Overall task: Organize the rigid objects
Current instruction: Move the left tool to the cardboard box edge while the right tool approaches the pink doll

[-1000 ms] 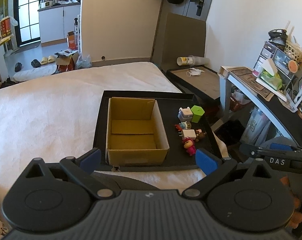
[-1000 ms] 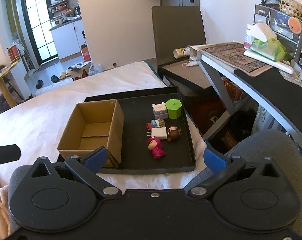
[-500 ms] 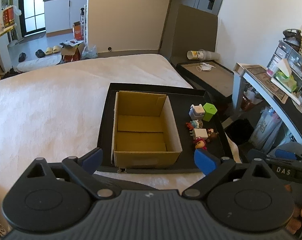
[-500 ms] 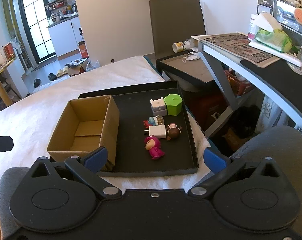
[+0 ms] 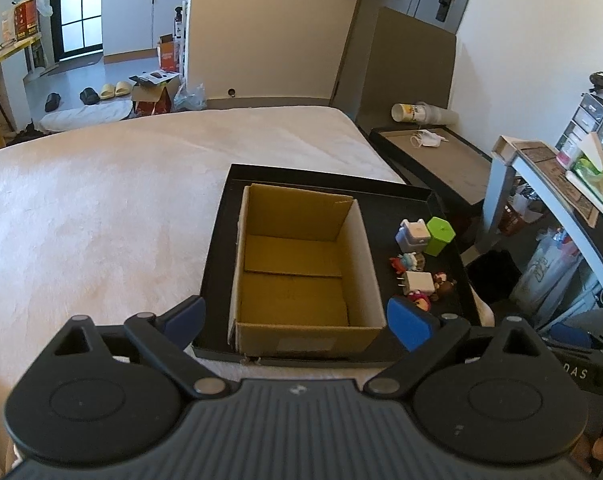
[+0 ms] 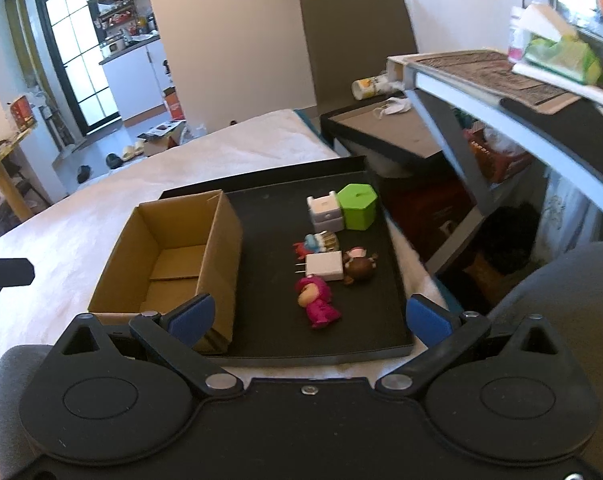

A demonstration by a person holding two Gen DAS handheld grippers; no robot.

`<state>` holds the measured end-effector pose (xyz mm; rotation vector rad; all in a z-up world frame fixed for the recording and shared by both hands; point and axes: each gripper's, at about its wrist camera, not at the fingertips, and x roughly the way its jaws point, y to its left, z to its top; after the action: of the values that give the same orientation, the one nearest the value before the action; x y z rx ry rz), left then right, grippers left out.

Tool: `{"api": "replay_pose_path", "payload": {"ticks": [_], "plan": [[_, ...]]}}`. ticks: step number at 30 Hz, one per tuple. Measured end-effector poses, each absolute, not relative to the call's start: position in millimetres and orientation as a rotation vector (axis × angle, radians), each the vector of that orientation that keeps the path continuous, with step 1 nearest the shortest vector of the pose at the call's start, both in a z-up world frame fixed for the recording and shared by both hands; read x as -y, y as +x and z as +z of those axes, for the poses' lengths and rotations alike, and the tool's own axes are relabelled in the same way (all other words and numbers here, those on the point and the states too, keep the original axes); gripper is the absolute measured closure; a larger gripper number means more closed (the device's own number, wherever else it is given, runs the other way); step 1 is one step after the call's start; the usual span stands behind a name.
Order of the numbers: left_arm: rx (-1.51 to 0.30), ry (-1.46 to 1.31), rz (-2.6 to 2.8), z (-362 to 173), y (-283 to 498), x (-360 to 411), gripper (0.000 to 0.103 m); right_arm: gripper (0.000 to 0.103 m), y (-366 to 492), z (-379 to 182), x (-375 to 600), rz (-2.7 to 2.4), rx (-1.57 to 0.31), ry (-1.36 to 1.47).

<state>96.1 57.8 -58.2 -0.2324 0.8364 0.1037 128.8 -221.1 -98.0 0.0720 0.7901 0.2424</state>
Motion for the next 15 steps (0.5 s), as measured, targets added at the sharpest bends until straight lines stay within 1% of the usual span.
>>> {"api": "replay_pose_path", "payload": {"ticks": [2, 4, 8, 10, 12, 15], "plan": [[-0.838, -0.233, 0.114, -60.8, 100.0, -61.0, 0.007, 0.0, 131.7, -102.3, 219.7, 0.245, -0.795, 0.073], [-0.841, -0.238, 0.121, -64.2, 104.6, -64.3, 0.012, 0.001, 135.2, -107.3, 219.2, 0.251, -0.807, 0.08], [-0.863, -0.252, 0.135, -74.3, 114.3, -72.3, 0.021, 0.01, 144.6, -117.1, 219.1, 0.259, -0.828, 0.102], [-0.876, -0.262, 0.137, -80.0, 119.4, -75.3, 0.029, 0.012, 150.1, -122.6, 218.8, 0.269, -0.846, 0.115], [-0.892, -0.269, 0.135, -85.9, 124.5, -77.9, 0.032, 0.017, 155.5, -127.5, 219.3, 0.272, -0.863, 0.13], [-0.91, -0.271, 0.137, -94.2, 132.1, -81.6, 0.038, 0.02, 164.4, -135.3, 219.2, 0.273, -0.901, 0.147]]}}
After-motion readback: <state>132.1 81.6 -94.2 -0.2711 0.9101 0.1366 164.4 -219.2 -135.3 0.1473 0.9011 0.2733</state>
